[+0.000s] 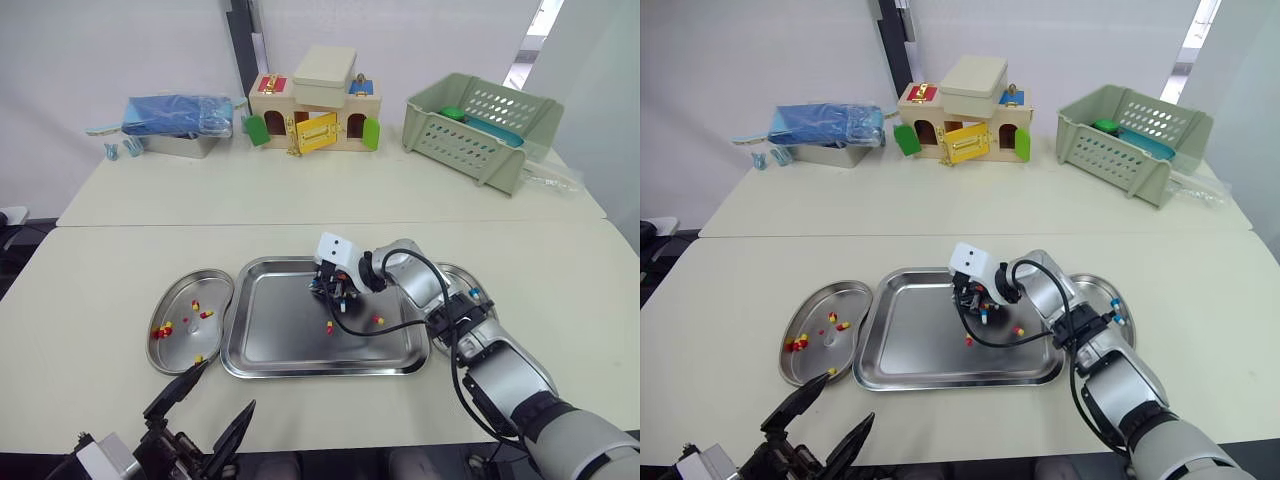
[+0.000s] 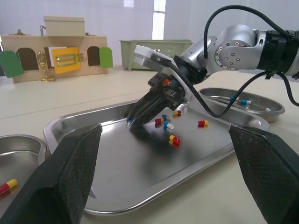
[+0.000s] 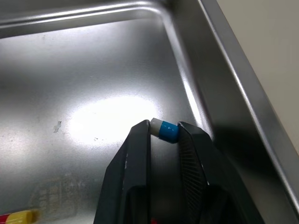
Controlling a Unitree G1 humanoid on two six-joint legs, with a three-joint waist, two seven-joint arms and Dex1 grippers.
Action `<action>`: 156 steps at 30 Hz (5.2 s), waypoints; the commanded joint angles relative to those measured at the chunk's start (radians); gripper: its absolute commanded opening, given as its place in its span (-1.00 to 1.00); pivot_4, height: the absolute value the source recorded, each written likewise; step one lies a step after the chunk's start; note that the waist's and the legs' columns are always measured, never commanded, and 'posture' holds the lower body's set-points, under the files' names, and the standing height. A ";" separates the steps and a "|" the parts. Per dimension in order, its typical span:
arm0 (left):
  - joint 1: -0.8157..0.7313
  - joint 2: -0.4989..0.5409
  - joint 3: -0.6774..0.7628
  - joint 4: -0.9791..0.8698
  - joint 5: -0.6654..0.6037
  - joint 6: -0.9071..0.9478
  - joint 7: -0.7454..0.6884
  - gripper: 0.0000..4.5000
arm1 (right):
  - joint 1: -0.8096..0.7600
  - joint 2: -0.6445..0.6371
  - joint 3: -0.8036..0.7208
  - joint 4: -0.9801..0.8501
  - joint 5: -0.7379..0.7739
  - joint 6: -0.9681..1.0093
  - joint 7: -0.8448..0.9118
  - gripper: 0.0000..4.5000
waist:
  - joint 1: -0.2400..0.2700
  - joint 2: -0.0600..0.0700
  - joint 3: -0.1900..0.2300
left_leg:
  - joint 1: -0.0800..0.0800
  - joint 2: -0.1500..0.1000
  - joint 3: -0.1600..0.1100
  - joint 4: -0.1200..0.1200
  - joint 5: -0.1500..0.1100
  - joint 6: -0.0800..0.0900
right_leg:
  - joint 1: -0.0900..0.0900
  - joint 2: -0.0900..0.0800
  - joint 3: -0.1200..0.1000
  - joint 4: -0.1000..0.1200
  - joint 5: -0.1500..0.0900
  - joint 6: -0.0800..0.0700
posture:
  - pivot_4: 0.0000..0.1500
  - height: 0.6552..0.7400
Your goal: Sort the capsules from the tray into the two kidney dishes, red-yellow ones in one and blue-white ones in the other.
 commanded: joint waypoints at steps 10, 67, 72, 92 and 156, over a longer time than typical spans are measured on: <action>-0.042 0.117 -0.041 -0.046 -0.012 -0.004 -0.099 1.00 | 0.171 -0.263 -0.223 -0.551 0.261 0.187 0.152 -0.63 | 0.021 0.000 0.000 | -0.001 0.000 -0.001 0.000 0.000 0.000 | 0.000 0.000 -0.001 -0.001 0.000 0.000 | 1.00 1.00; -0.227 0.221 -0.132 -0.001 -0.052 0.076 -0.269 1.00 | 0.696 -0.847 -0.515 -0.658 0.355 0.013 0.200 0.01 | 0.026 0.001 0.000 | 0.002 0.000 0.000 0.001 0.000 0.000 | 0.005 0.000 0.000 -0.002 0.000 0.000 | 1.00 1.00; -0.223 0.223 -0.132 -0.015 -0.045 0.079 -0.250 1.00 | 0.692 -0.848 -0.515 -0.655 0.360 0.014 0.207 0.62 | 0.025 0.001 0.000 | 0.002 0.000 0.000 0.001 0.000 0.000 | 0.005 0.000 0.000 -0.002 0.000 0.000 | 1.00 1.00; -0.126 0.425 0.271 -0.182 -0.279 0.566 0.159 1.00 | 0.764 -0.915 -0.783 -0.490 0.527 -0.006 0.346 0.98 | 0.027 0.000 0.001 | 0.002 0.000 -0.001 0.001 0.000 0.000 | 0.005 0.000 -0.001 -0.002 0.000 0.000 | 1.00 1.00; -0.986 0.610 -0.250 0.141 0.146 0.918 -0.275 1.00 | 1.279 -0.530 -0.740 -0.861 0.672 -0.460 0.428 0.98 | 0.026 0.001 0.002 | 0.003 0.000 0.000 0.002 0.000 0.000 | 0.006 0.001 -0.001 0.000 0.000 0.000 | 1.00 1.00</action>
